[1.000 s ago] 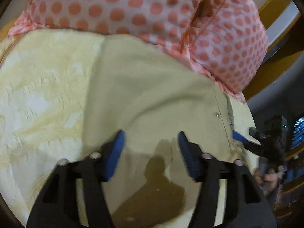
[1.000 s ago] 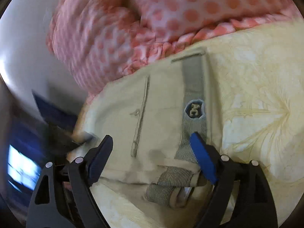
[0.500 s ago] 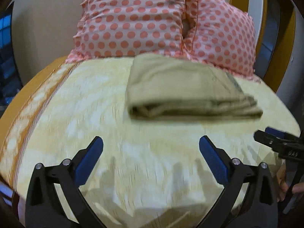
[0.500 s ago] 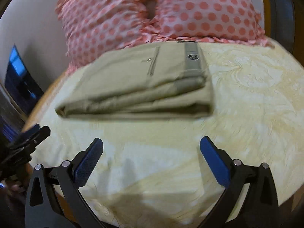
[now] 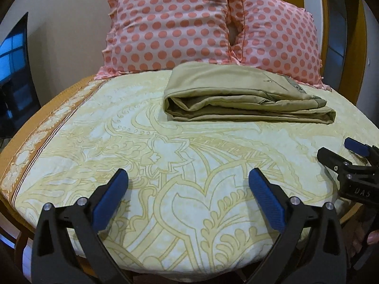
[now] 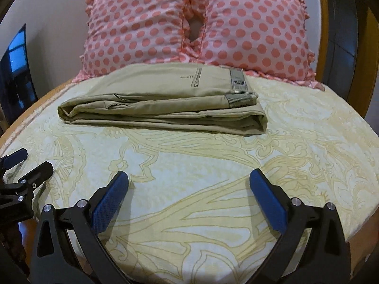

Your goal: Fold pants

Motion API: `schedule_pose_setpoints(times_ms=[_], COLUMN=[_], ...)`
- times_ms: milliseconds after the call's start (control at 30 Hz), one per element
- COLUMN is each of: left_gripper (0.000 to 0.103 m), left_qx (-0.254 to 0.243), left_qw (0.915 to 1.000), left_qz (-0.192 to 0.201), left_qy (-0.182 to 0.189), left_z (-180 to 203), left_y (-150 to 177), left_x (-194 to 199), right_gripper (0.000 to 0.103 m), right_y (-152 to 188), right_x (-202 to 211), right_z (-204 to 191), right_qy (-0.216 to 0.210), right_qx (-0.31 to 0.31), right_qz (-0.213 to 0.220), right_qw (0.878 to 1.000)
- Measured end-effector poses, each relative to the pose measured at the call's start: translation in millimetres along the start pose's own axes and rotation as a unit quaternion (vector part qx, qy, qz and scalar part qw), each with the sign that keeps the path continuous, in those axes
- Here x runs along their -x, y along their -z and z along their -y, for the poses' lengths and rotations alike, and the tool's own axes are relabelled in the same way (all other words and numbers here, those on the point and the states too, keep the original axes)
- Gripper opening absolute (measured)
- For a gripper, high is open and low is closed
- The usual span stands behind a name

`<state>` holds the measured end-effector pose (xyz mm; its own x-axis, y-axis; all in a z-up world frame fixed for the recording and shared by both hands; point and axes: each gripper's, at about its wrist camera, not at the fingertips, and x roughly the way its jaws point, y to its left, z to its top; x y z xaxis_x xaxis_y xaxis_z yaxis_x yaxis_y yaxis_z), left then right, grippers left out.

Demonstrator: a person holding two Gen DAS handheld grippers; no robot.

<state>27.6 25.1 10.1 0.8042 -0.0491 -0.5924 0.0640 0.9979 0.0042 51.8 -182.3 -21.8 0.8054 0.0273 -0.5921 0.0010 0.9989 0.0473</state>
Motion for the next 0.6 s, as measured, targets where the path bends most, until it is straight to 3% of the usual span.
schedule_pose_setpoints(times_ms=[600], left_gripper=[0.101], left_qx=[-0.002], left_qw=[1.0000], left_qz=[0.006], left_qy=[-0.001], left_z=[2.5], left_y=[-1.0], left_x=[0.1], right_gripper=[0.102], right_y=[-1.1], right_x=[-1.0], right_z=[0.1], right_qy=[0.000], right_qx=[0.000], right_qz=[0.000], right_qw=[1.000])
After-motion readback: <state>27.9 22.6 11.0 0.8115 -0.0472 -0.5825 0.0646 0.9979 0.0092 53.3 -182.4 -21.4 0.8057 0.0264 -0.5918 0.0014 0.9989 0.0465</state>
